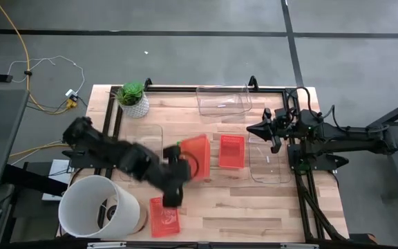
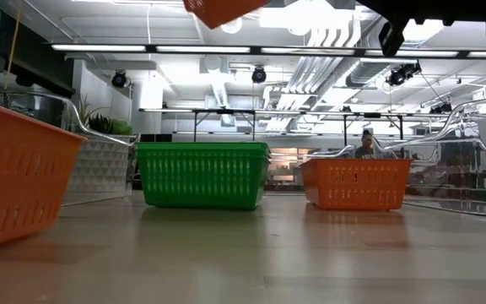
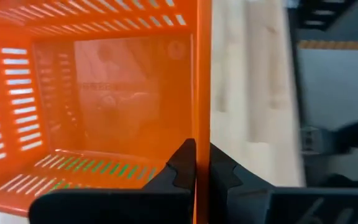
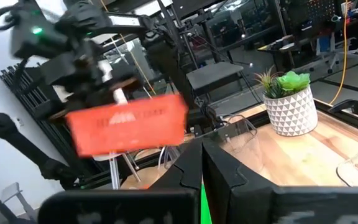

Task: Stack baskets by color
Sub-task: Stack the top orange bin on the bottom orange bin

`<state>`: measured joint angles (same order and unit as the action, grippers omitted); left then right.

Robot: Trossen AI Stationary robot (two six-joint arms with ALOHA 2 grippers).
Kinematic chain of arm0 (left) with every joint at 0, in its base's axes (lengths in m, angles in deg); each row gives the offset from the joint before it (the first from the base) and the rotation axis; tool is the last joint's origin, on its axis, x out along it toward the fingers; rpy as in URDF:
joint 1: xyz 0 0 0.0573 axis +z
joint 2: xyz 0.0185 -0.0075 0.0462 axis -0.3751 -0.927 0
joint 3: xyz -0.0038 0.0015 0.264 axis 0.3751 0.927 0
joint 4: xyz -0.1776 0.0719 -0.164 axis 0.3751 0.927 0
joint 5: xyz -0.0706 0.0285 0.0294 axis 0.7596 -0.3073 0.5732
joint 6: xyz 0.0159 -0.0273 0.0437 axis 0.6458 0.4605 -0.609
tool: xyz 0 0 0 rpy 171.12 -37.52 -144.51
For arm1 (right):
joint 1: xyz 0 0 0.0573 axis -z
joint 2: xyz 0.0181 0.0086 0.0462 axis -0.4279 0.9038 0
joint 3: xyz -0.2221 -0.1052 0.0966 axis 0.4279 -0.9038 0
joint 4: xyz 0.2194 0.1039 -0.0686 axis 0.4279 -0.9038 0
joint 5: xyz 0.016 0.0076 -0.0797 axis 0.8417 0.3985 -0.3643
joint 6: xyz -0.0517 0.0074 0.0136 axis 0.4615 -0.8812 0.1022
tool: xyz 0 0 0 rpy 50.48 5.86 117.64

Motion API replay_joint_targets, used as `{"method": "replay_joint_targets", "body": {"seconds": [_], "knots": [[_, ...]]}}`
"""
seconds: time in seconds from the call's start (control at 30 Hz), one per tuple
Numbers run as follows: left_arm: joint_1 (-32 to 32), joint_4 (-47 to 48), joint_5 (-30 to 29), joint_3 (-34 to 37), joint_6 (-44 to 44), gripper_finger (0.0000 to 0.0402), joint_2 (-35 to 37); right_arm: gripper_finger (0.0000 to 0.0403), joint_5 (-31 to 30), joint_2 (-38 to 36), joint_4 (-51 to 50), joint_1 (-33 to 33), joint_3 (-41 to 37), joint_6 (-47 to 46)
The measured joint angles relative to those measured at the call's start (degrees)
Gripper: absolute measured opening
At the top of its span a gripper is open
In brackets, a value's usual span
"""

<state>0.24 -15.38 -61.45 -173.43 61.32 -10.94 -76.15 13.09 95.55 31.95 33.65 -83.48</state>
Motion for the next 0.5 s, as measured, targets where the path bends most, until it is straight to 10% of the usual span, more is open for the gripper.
{"method": "replay_joint_targets", "body": {"seconds": [0.5], "knots": [[-5.0, 8.7, 18.8, -7.0, 16.4, 0.0, -14.5, 0.0, 1.0, 0.0, -1.1, 0.0, 0.0, -1.1]]}}
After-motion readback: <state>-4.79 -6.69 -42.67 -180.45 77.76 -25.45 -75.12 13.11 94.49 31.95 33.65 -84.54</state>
